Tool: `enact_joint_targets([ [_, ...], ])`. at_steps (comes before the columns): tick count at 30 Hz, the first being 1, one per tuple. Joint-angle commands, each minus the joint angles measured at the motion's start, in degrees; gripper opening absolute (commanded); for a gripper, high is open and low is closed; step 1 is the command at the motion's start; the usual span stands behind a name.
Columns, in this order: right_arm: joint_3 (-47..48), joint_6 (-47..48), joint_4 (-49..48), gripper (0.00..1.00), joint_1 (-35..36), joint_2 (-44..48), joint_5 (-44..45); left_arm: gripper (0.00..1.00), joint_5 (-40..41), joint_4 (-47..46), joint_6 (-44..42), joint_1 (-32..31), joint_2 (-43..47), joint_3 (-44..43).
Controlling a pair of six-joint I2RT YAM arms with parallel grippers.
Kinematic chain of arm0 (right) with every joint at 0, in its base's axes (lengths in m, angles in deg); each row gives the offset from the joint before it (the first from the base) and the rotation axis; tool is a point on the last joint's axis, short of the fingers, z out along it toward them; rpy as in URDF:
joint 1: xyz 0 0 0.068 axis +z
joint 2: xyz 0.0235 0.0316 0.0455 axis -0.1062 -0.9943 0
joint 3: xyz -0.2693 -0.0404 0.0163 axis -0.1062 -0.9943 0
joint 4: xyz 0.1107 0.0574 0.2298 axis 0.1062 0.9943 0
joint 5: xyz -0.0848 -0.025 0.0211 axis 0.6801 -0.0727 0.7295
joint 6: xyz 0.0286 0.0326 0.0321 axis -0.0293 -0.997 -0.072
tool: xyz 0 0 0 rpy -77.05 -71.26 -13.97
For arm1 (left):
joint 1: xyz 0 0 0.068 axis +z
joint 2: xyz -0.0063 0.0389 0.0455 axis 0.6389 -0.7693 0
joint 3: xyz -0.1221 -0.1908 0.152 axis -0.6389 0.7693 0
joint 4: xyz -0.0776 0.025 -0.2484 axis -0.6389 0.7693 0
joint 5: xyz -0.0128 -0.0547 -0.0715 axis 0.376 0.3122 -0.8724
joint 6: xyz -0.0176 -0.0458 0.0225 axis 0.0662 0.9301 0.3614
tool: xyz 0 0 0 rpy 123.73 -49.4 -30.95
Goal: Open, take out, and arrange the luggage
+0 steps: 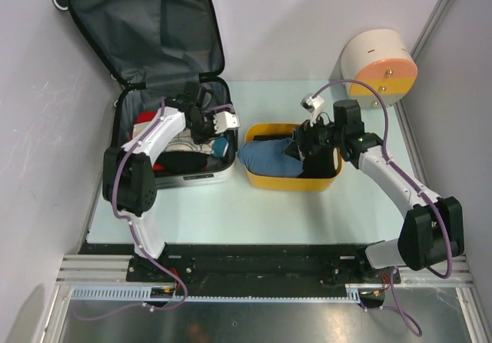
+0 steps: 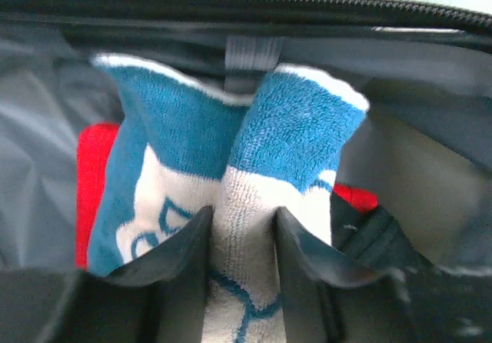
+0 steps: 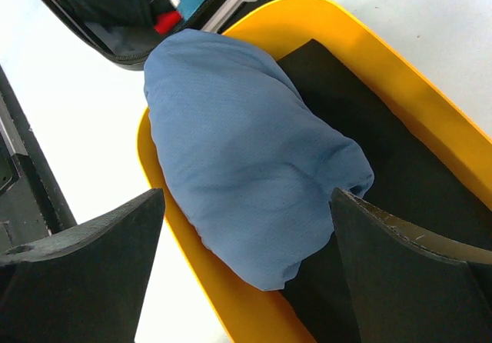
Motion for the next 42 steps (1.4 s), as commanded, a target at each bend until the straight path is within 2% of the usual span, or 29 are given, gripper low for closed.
enact_joint_targets([
  [1,2.4,1.0,-1.1,0.93,-0.1,2.1,-1.0,0.3,-0.9,0.1,-3.8,0.3,3.3,-1.5],
  [2,2.6,1.3,-1.2,0.93,-0.1,2.0,-1.3,0.13,-1.9,0.0,-3.9,0.8,4.0,-1.2],
  [4,3.1,2.2,-1.9,0.93,0.1,1.6,-1.8,0.01,-3.4,0.0,-3.4,1.5,5.9,-1.1],
  [5,3.3,2.4,-2.3,0.93,0.2,1.5,-1.9,0.0,-4.2,0.0,-1.9,2.2,7.7,-1.2],
  [12,4.4,3.5,-8.6,0.96,4.0,-0.5,-2.9,0.0,-15.4,0.2,5.7,5.4,16.7,-1.8],
  [19,4.6,0.7,-29.7,1.0,10.1,-4.1,-3.0,0.0,-23.7,0.2,11.4,6.2,22.2,-0.4],
  [24,5.5,1.6,-40.3,1.0,16.5,-8.3,-2.3,0.0,-24.9,0.2,13.6,6.0,24.1,1.8],
  [31,6.1,14.1,-43.5,1.0,23.3,-11.9,5.5,0.0,-26.7,0.2,12.8,5.7,25.6,4.2],
  [36,7.3,14.5,-47.1,1.0,23.6,-15.3,5.1,0.0,-28.2,0.2,10.6,5.6,27.3,6.2],
  [42,11.1,13.8,-46.6,0.98,23.9,-22.5,2.1,0.0,-28.5,0.2,8.6,5.5,29.3,7.7],
])
